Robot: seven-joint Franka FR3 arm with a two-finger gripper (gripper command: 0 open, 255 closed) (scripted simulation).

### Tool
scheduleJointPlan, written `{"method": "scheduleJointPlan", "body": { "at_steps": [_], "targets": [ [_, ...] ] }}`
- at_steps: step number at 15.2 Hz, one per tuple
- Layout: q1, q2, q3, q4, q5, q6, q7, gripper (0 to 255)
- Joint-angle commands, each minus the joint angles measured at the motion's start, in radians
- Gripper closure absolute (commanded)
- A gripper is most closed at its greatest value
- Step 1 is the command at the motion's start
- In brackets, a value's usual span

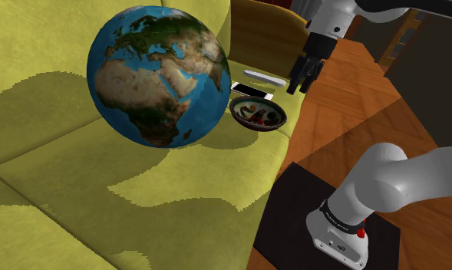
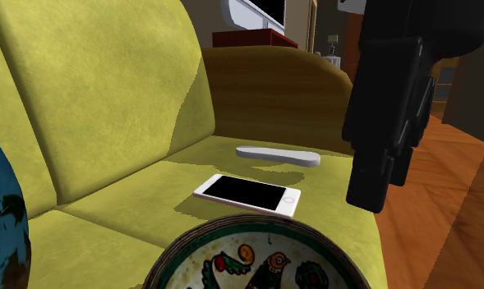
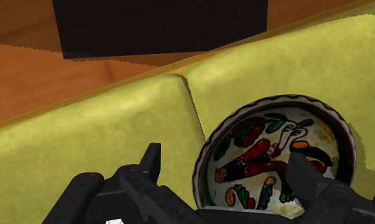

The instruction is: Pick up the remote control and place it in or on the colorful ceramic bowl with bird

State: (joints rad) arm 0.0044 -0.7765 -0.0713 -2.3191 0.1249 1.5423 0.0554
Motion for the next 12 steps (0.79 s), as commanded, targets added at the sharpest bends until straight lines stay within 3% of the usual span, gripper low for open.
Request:
{"method": "scheduleJointPlan", "body": {
  "at_steps": [1,12],
  "targets": [
    [0.000,0.000,0.000,0.000,0.000,0.000,0.000,0],
    [-0.010,0.310,-0.172,0.165,-0.132,0.121,-0.297,0]
  ]
}}
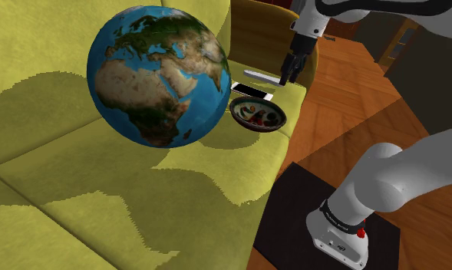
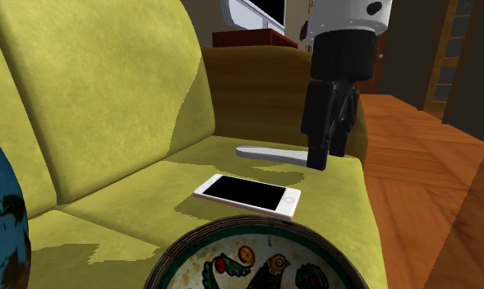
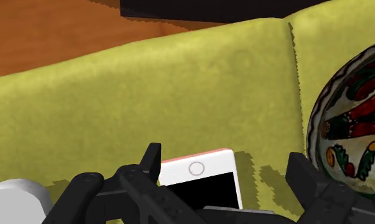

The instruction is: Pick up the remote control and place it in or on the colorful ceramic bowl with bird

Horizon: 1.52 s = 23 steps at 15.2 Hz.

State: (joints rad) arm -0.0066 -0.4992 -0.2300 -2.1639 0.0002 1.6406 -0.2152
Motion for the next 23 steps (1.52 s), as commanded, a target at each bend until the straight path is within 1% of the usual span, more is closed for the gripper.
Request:
{"method": "scheduleJointPlan", "body": {
  "at_steps": [1,6,11,15,19,23],
  "targets": [
    [0.001,0.065,-0.027,0.032,-0.013,0.032,-0.053,0],
    [-0.001,0.237,-0.093,0.164,-0.024,0.069,-0.184,0],
    [-0.012,0.425,-0.145,0.331,-0.003,0.086,-0.316,0],
    [-0.037,0.588,-0.174,0.495,0.034,0.081,-0.419,0],
    [-0.080,0.755,-0.185,0.686,0.078,0.054,-0.509,0],
    [-0.078,0.751,-0.182,0.626,0.076,0.109,-0.508,0]
  ]
}}
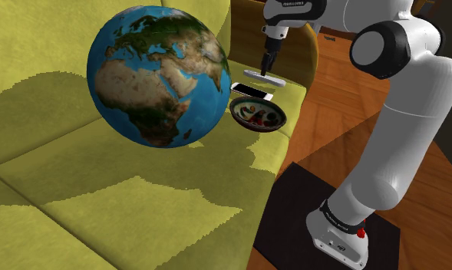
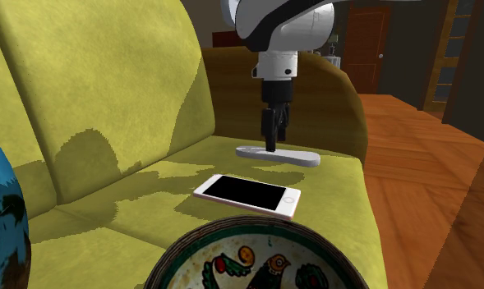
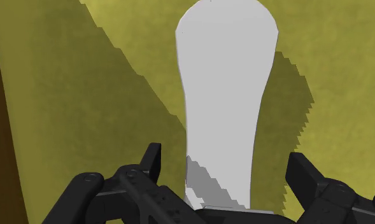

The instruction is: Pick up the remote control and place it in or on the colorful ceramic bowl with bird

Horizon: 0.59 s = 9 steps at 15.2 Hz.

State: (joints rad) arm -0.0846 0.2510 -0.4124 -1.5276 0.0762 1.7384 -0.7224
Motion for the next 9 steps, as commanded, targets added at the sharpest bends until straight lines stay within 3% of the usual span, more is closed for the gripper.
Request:
{"method": "scheduleJointPlan", "body": {
  "at_steps": [1,9],
  "targets": [
    [0.001,0.000,0.000,-0.024,0.000,0.025,-0.001,0],
    [0.002,0.000,0.001,-0.059,0.001,0.060,-0.002,0]
  ]
}}
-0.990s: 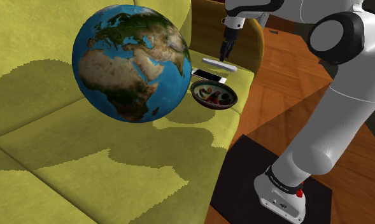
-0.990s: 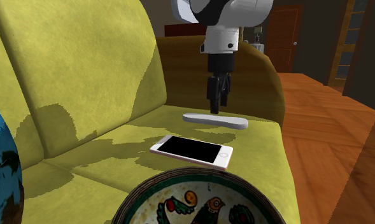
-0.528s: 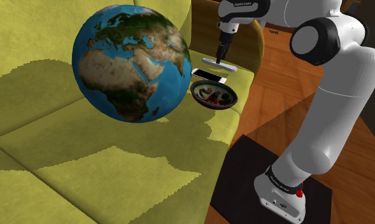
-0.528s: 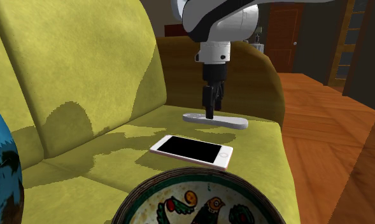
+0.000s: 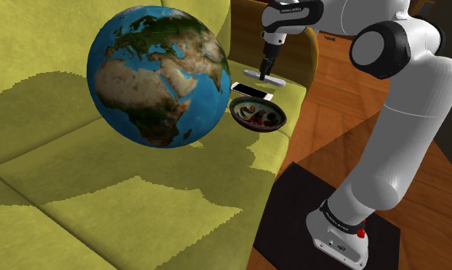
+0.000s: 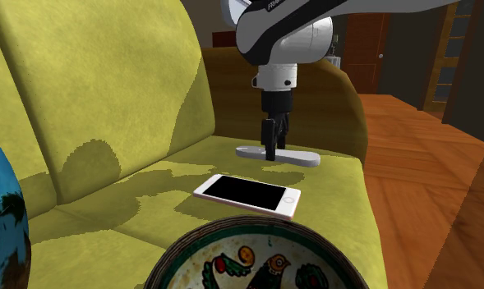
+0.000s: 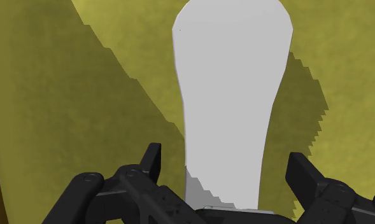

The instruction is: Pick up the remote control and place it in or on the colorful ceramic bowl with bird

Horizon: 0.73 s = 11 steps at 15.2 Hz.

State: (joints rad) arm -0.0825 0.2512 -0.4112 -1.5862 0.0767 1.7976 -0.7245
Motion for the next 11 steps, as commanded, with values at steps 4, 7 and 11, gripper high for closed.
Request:
{"method": "scheduleJointPlan", "body": {
  "at_steps": [4,7,11],
  "targets": [
    [0.000,0.000,0.000,0.000,0.000,0.000,0.000,255],
    [0.000,0.000,0.000,0.000,0.000,0.000,0.000,255],
    [0.000,0.000,0.000,0.000,0.000,0.000,0.000,255]
  ]
}}
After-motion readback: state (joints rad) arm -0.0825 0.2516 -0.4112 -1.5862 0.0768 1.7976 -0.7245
